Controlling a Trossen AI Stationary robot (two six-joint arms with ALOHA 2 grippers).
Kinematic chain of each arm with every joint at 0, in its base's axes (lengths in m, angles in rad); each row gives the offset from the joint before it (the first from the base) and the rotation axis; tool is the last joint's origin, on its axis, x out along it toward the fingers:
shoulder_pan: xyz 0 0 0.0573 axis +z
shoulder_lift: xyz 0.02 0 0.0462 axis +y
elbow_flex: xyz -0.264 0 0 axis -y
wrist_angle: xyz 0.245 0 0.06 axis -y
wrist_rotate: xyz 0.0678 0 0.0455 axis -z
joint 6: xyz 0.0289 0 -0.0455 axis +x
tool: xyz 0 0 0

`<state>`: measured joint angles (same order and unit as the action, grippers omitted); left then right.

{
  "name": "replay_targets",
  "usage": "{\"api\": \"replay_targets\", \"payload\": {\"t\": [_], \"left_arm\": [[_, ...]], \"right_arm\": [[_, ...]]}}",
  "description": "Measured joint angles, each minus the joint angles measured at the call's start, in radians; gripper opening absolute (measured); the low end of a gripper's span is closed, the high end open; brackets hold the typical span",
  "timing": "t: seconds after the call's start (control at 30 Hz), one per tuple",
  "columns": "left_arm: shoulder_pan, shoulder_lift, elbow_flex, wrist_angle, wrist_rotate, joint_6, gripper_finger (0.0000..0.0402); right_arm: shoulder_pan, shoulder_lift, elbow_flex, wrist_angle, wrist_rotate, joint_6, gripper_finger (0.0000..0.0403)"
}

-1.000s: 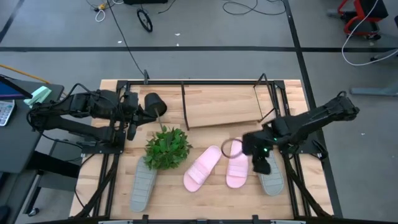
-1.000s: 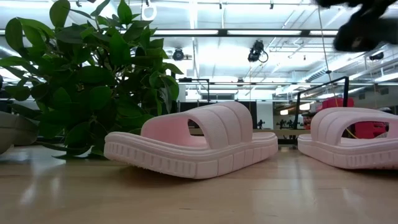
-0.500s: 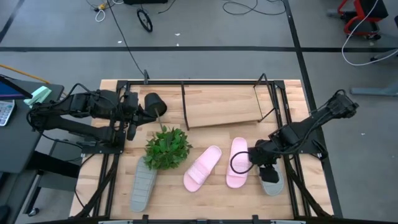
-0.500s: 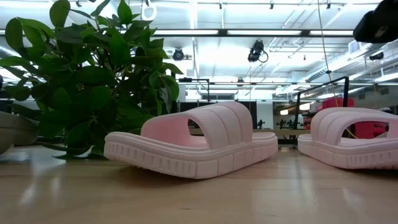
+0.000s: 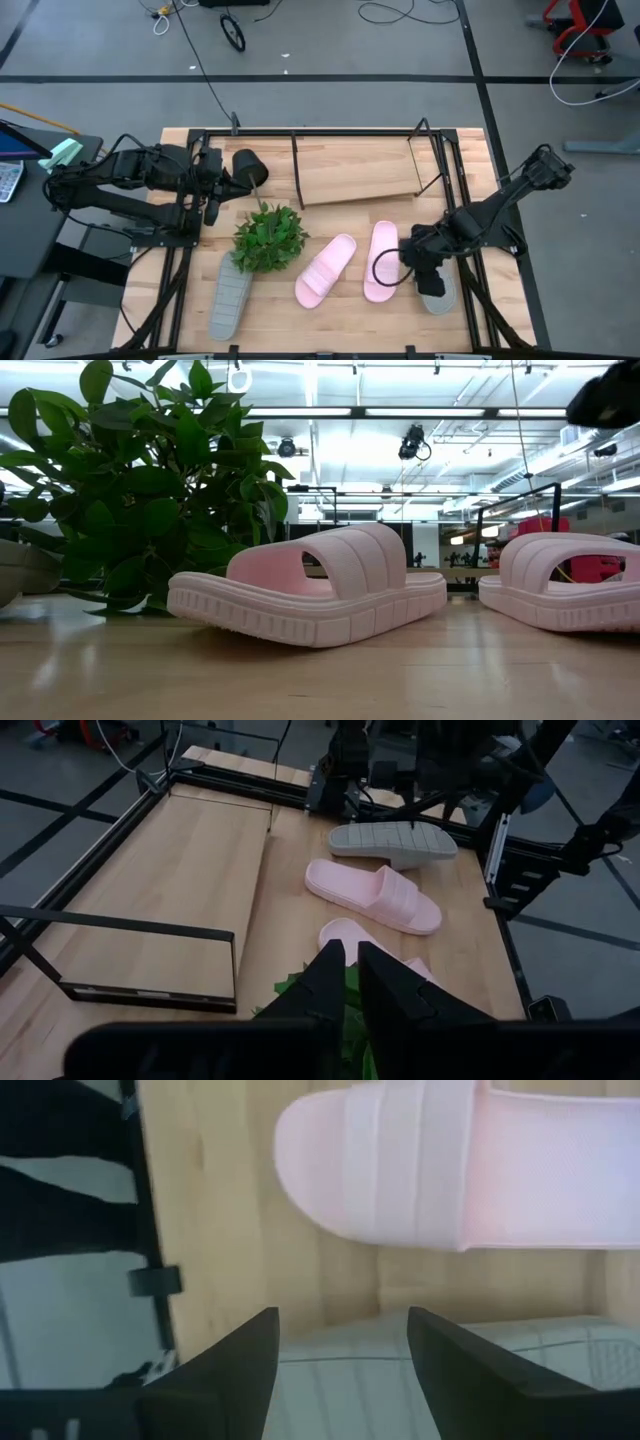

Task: Pick and place slides into the shelf
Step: Put the right pink slide on the shelf

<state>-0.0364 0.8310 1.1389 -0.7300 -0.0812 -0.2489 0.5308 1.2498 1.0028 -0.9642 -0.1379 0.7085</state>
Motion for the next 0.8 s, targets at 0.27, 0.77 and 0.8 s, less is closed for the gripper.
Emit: {"api": "replay_targets", "payload": {"t": [0.27,0.77,0.8], "left_arm": [[0.000,0.000,0.000,0.000,0.000,-0.001,0.0035],[0.000,0.000,0.000,-0.001,0.000,0.000,0.0040],[0.000,0.000,0.000,-0.001,0.000,0.000,0.0040]], "right_arm": [[-0.132,0.009,-0.140,0.224,-0.066,-0.040,0.0227],[-0.315,0.014,-0.340,0.515,-0.162,-0.126,0.0227],[-0.317,0.014,-0.350,0.521,-0.169,-0.126,0.0227]]}}
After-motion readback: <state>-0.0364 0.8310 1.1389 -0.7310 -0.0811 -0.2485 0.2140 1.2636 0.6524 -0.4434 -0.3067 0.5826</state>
